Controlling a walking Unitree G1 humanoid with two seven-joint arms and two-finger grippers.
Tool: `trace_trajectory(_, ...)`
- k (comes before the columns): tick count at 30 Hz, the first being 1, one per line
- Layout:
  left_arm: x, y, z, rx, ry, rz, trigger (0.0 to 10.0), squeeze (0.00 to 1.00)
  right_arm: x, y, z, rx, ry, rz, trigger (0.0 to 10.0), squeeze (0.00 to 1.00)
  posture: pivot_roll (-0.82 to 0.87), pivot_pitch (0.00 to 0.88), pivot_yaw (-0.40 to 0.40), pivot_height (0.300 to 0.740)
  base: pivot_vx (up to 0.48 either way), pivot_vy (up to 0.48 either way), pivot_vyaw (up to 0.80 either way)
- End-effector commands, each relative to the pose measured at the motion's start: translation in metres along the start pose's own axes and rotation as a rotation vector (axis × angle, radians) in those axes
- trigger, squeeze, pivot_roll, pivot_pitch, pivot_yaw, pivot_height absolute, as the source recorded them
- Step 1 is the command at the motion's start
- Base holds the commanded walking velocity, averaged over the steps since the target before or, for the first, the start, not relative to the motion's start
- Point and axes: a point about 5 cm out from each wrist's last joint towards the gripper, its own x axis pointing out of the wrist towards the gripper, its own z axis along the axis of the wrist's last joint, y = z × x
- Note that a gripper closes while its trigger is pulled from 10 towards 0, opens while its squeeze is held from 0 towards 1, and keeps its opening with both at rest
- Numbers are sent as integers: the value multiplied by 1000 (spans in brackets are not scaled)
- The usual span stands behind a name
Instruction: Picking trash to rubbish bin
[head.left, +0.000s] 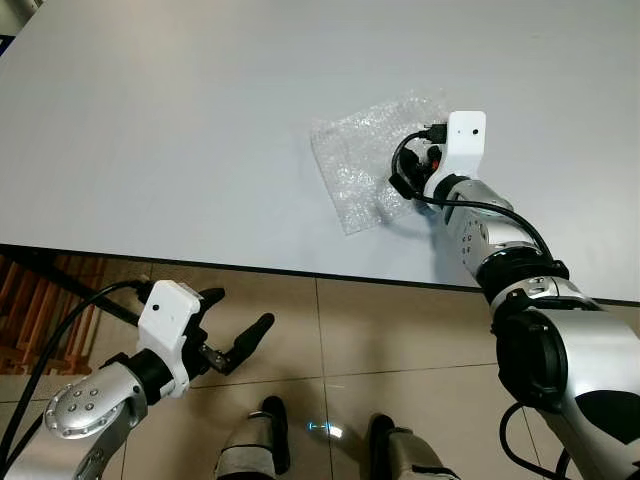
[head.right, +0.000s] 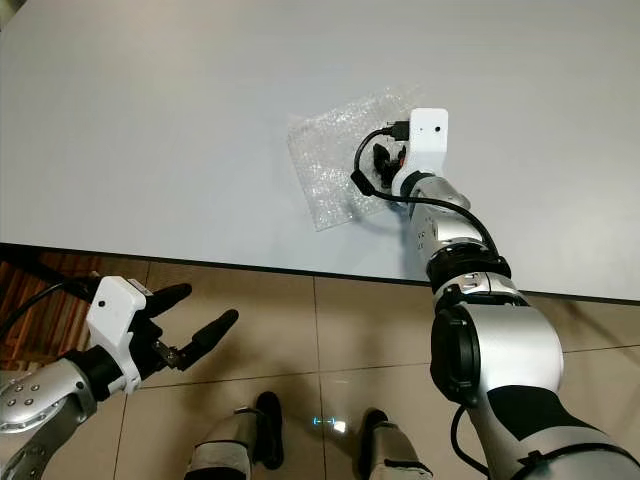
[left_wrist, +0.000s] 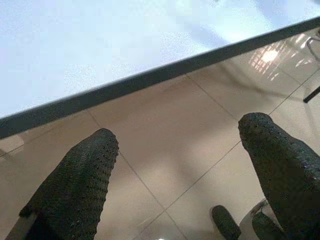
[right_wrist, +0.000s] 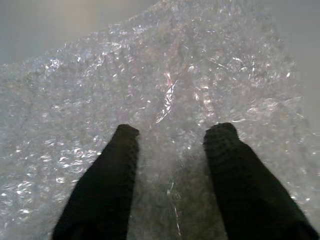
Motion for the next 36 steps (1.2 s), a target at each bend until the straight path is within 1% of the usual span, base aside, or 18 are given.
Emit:
trace_trajectory(1, -3, 1, 4, -7, -10, -2, 10000, 0, -13, 3, -67, 53, 270, 13, 0, 0, 262, 340, 30, 740, 0, 0, 0)
trace_trajectory(9, -5, 1, 8, -7, -18, -4, 10000, 0, -12, 1, -66, 31, 267, 15, 0, 0, 263, 332, 29, 740, 0, 0, 0)
trace_trajectory(19, -2, -1, 11, -12, -27, -10, 10000, 0, -12, 0, -65, 31, 263, 18, 0, 0, 265, 323, 25, 740, 0, 0, 0)
trace_trajectory(27, 0, 0, 17, -5, -44, -12, 10000, 0, -19, -11, -76, 44, 283, 5, 0, 0, 265, 310, 27, 740, 0, 0, 0)
trace_trajectory(31, 3, 1, 21, -1, -58, -13, 10000, 0, -20, -13, -78, 46, 285, 4, 0, 0, 266, 304, 28, 740, 0, 0, 0)
trace_trajectory(36, 5, 2, 23, -1, -64, -10, 10000, 0, -20, -19, -72, 57, 232, -12, 0, 0, 265, 294, 28, 740, 0, 0, 0)
